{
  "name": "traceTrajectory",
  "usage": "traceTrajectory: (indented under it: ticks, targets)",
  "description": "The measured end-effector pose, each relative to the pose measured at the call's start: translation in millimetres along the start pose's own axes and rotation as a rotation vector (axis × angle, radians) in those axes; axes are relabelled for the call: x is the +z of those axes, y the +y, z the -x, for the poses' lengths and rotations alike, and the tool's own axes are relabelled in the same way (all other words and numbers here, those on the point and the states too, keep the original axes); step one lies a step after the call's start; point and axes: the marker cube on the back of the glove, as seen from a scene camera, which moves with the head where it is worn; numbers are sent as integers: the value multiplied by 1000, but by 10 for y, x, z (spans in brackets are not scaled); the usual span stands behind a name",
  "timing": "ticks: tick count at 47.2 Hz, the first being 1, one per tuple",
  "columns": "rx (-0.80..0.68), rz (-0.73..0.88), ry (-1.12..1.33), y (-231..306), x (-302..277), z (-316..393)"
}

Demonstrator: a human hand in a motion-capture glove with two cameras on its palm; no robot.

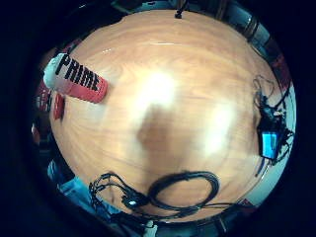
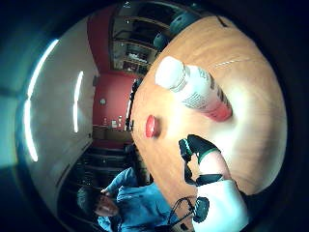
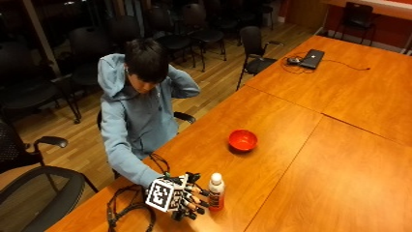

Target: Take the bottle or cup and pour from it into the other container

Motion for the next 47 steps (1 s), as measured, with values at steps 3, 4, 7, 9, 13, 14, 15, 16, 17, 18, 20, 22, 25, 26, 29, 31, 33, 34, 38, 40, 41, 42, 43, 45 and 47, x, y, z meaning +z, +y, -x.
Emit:
traceTrajectory:
  ticks: [3, 4, 7, 9, 13, 14, 15, 16, 17, 18, 20, 22, 25, 26, 29, 31, 33, 34, 38, 40, 41, 42, 43, 45, 47]
  targets:
    - [-6, 8, -46, -77, 92, -14]
    - [-7, 8, -62, -102, 115, -17]
    - [-10, 8, -135, -158, 183, -19]
    - [-15, 5, -206, -193, 212, -17]
    - [-16, 10, -319, -247, 259, -17]
    - [-16, 11, -336, -258, 288, -23]
    - [-16, 12, -352, -269, 323, -27]
    - [-14, 15, -369, -282, 359, -29]
    - [-13, 18, -388, -295, 396, -27]
    - [-12, 22, -406, -308, 433, -24]
    - [-12, 34, -441, -331, 498, -15]
    - [-13, 47, -470, -351, 550, -5]
    - [-12, 57, -513, -382, 647, 15]
    - [-12, 59, -527, -393, 683, 25]
    - [-18, 68, -562, -433, 771, 53]
    - [-28, 72, -583, -464, 822, 73]
    - [-35, 71, -607, -488, 882, 90]
    - [-38, 67, -620, -498, 913, 98]
    - [-46, 28, -680, -557, 986, 148]
    - [-45, -2, -702, -583, 1003, 168]
    - [-43, -19, -709, -589, 1015, 173]
    - [-39, -36, -713, -592, 1029, 177]
    - [-35, -54, -713, -594, 1044, 181]
    - [-28, -82, -705, -596, 1076, 186]
    - [-27, -97, -695, -600, 1097, 193]
